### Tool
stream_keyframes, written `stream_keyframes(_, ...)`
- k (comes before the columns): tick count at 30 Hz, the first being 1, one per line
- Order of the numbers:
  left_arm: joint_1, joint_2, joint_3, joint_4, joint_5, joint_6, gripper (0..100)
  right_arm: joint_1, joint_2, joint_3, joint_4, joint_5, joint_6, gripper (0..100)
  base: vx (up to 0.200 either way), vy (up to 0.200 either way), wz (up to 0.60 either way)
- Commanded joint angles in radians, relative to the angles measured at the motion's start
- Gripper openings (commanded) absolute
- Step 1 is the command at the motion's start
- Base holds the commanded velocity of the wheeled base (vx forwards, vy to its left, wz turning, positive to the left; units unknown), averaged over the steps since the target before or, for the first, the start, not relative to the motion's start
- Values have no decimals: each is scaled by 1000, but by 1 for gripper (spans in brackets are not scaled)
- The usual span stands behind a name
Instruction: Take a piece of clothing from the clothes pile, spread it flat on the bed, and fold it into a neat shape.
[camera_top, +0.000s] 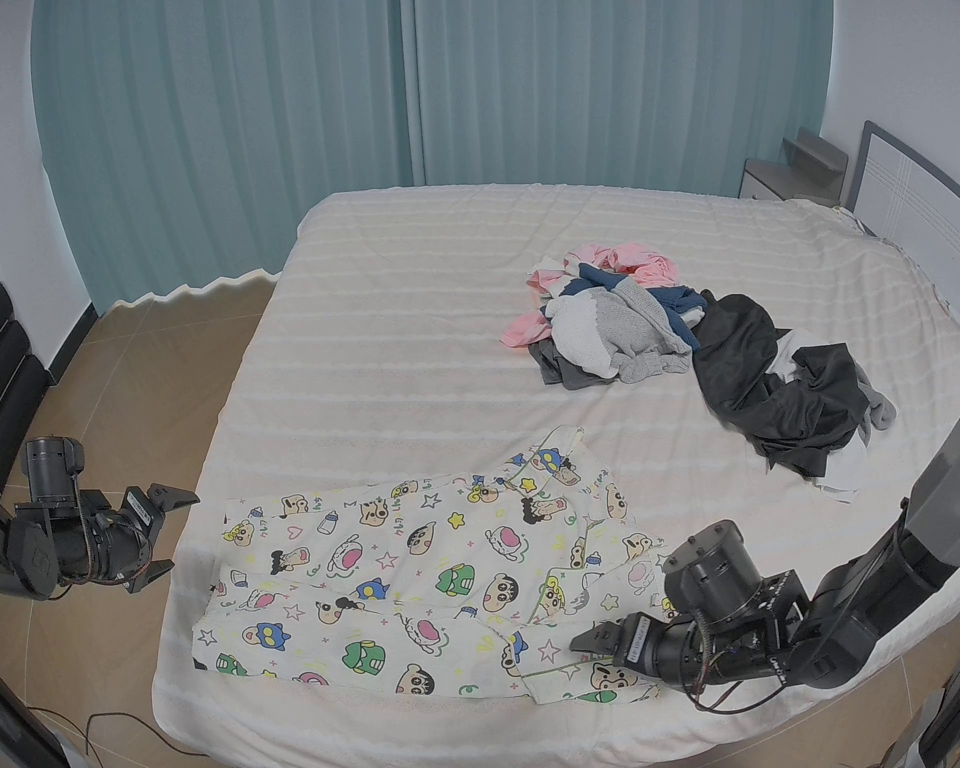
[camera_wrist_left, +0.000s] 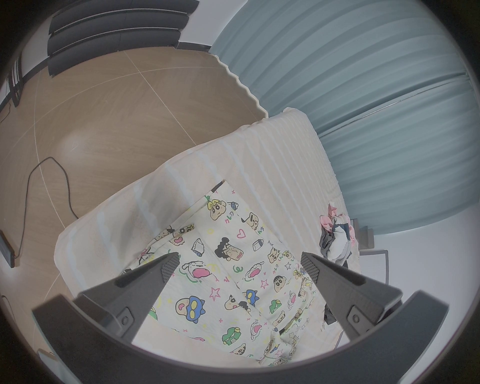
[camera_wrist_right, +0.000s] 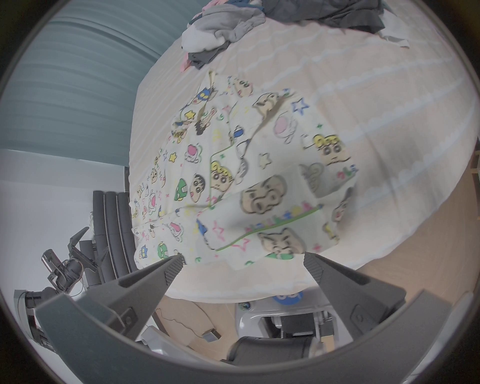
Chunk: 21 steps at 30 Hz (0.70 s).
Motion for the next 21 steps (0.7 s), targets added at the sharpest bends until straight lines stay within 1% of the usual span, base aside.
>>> stream_keyframes(1,1,4,0,-1,0,0,100,-85,-46,107,-67,2,-57,100,0,0,0)
stream_keyframes(3,1,6,0,-1,0,0,100,-105,-45,158,-132,11,-77,100,0,0,0)
stream_keyframes(7,1,9,1,-1,0,0,100,-120,-6,253,-273,45,-199,100,0,0,0)
stream_keyframes(9,1,10,3,-1,0,0,100,-122,44,268,-340,43,-230,100,0,0,0)
stream_keyframes(10,1,12,3,-1,0,0,100,-122,73,268,-379,43,-230,100,0,0,0)
stream_keyframes(11,1,12,3,-1,0,0,100,-122,73,268,-379,43,-230,100,0,0,0)
stream_keyframes(13,1,15,3,-1,0,0,100,-120,132,270,-455,42,-233,100,0,0,0)
stream_keyframes(15,1,17,1,-1,0,0,100,-120,164,270,-500,42,-233,100,0,0,0)
stream_keyframes(21,1,17,1,-1,-2,0,100,-120,198,270,-537,42,-233,100,0,0,0)
